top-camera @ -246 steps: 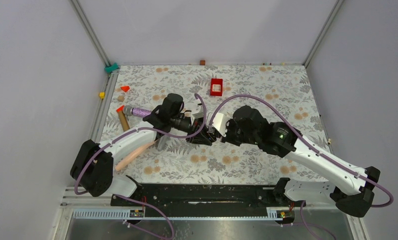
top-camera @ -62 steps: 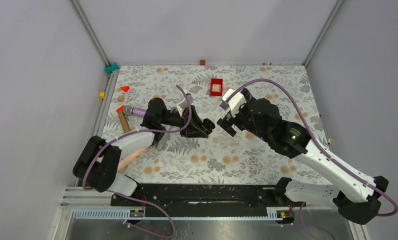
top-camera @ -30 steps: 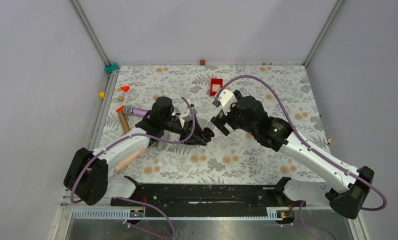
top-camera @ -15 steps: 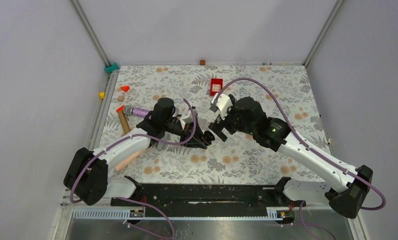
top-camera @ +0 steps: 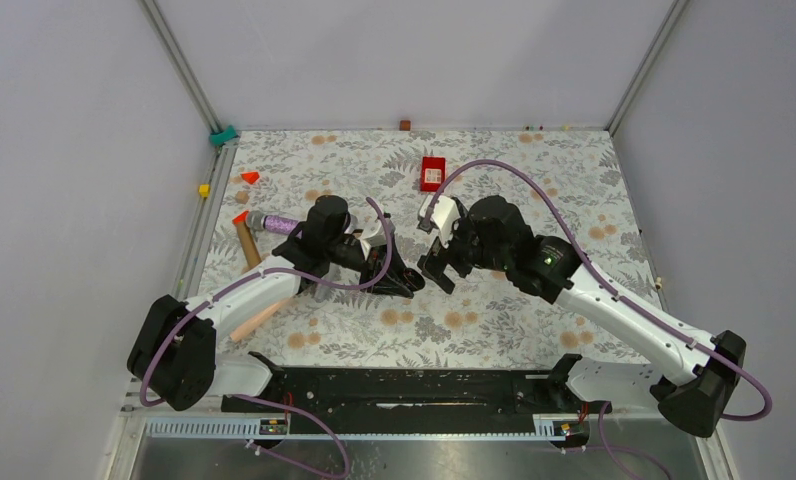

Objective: Insert the wireless bluetooth earbuds into the charging case
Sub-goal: Close the charging case, then place the charging case at the center of the board.

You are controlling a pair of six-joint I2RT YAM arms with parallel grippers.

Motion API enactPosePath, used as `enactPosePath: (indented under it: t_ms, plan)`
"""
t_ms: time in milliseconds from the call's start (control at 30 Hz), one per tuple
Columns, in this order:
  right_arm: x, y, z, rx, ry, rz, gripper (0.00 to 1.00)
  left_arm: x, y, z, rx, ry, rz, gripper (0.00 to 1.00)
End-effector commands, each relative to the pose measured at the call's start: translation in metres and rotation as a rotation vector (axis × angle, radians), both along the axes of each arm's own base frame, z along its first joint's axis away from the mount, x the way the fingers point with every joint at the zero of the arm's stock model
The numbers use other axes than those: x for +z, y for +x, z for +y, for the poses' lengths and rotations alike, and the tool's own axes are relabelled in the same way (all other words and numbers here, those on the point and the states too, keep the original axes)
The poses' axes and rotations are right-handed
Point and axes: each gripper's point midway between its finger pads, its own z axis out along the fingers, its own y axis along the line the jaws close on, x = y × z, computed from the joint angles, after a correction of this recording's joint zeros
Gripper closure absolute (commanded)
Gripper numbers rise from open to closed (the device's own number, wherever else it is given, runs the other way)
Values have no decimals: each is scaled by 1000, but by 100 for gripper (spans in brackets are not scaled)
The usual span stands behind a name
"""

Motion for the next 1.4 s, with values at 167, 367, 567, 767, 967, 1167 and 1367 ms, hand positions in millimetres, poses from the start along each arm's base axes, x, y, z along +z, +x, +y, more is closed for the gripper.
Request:
enactPosePath:
  t_ms: [167, 367, 567, 767, 967, 1167, 1367]
  plan:
    - [11, -11, 1, 53, 38, 0, 0, 19, 1, -3, -28, -51, -71, 100]
    - [21, -27, 3, 120, 73, 19, 0, 18, 5, -4, -7, -44, -77, 100]
    - [34, -31, -3, 122, 100, -1, 1, 18, 9, -5, 15, -38, -80, 100]
    - [47, -21, -17, 57, 136, -26, 1, 16, 24, -11, 94, -32, -47, 100]
    - [60, 9, -42, -114, 182, -98, 0, 7, 57, -20, 254, 10, -2, 100]
    - [65, 29, -61, -242, 211, -132, 1, 1, 76, -24, 340, 36, 25, 100]
    - [66, 38, -71, -300, 212, -149, 0, -12, 105, -20, 481, 117, 5, 100]
